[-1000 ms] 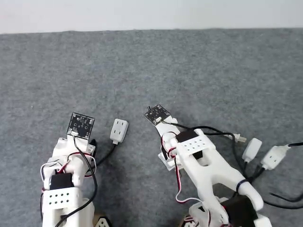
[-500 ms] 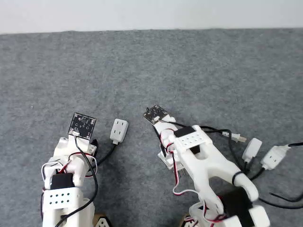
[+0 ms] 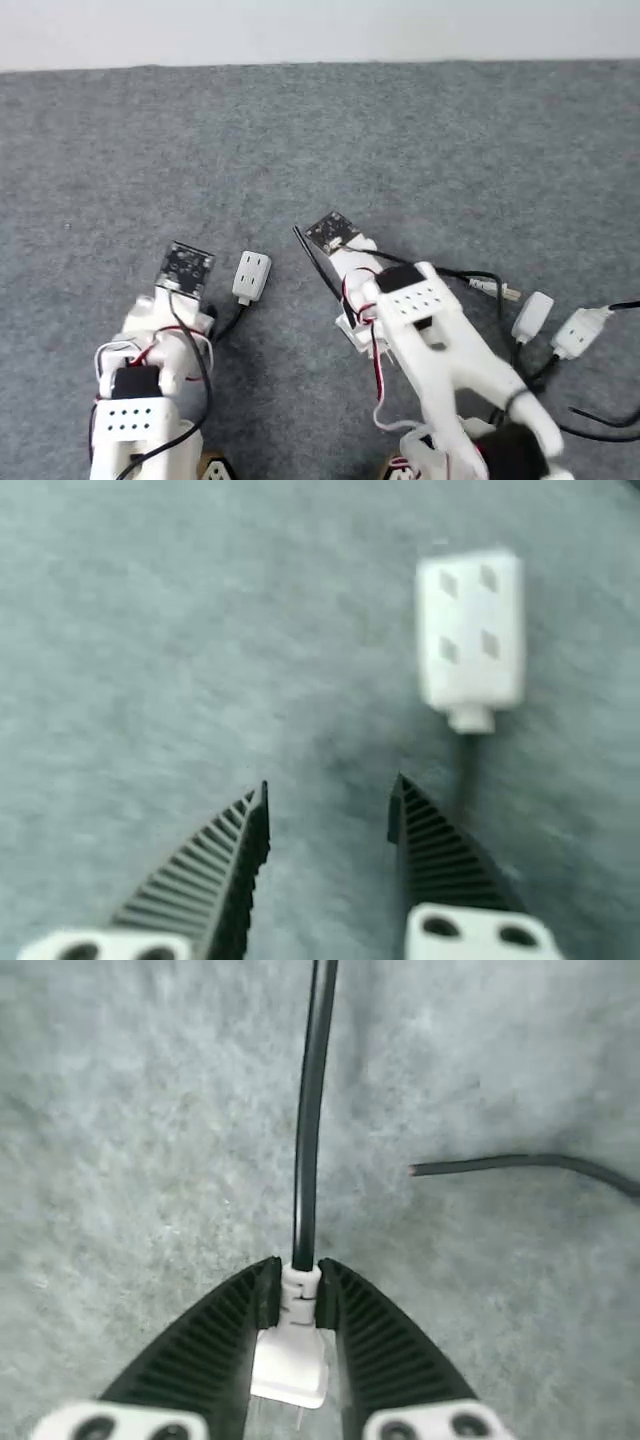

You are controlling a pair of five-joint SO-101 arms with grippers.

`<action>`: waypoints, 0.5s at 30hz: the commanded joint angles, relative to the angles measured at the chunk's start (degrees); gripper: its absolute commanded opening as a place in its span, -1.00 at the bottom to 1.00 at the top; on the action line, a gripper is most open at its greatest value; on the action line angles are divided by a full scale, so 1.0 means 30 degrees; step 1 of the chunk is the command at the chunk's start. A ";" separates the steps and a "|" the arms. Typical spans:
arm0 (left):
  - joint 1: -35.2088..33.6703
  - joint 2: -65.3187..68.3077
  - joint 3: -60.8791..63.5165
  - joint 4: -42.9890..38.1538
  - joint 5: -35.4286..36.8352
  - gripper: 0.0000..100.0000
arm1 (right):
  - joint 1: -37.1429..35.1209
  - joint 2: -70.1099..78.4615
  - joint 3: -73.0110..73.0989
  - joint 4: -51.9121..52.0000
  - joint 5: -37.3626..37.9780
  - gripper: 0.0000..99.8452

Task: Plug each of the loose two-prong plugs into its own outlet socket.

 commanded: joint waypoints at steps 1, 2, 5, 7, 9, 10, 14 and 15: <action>0.1289 -0.0117 -0.1480 0.1289 0.1553 -0.69 | 0.0073 -0.3766 -0.0996 0.0952 -0.0586 -0.98; 0.1495 -0.0117 -0.1480 0.1289 0.1875 -0.75 | 0.0073 -0.4586 -0.1289 0.1392 -0.0615 -0.98; 0.1846 -0.0117 -0.1509 0.1231 0.2227 -0.93 | -0.0249 -0.6725 -0.2491 0.2535 -0.0674 -0.98; 0.2051 -0.0117 -0.1509 0.0996 0.2227 -0.98 | -0.0894 -0.7722 -0.3370 0.3209 -0.0674 -0.98; 0.2110 -0.0117 -0.1509 0.0908 0.2637 -0.97 | -0.1744 -0.8278 -0.4220 0.3707 -0.1055 -0.98; 0.2110 -0.0088 -0.1509 0.0908 0.3048 -0.97 | -0.2212 -0.8425 -0.4630 0.3853 -0.1436 -0.98; 0.2139 0.0469 -0.1978 0.1026 0.3634 -0.97 | -0.4176 -0.8454 -0.5626 0.3824 -0.1963 -0.98; 0.2139 0.1055 -0.2242 0.0967 0.3663 -0.97 | -0.4645 -0.8454 -0.5714 0.3766 -0.1993 -0.98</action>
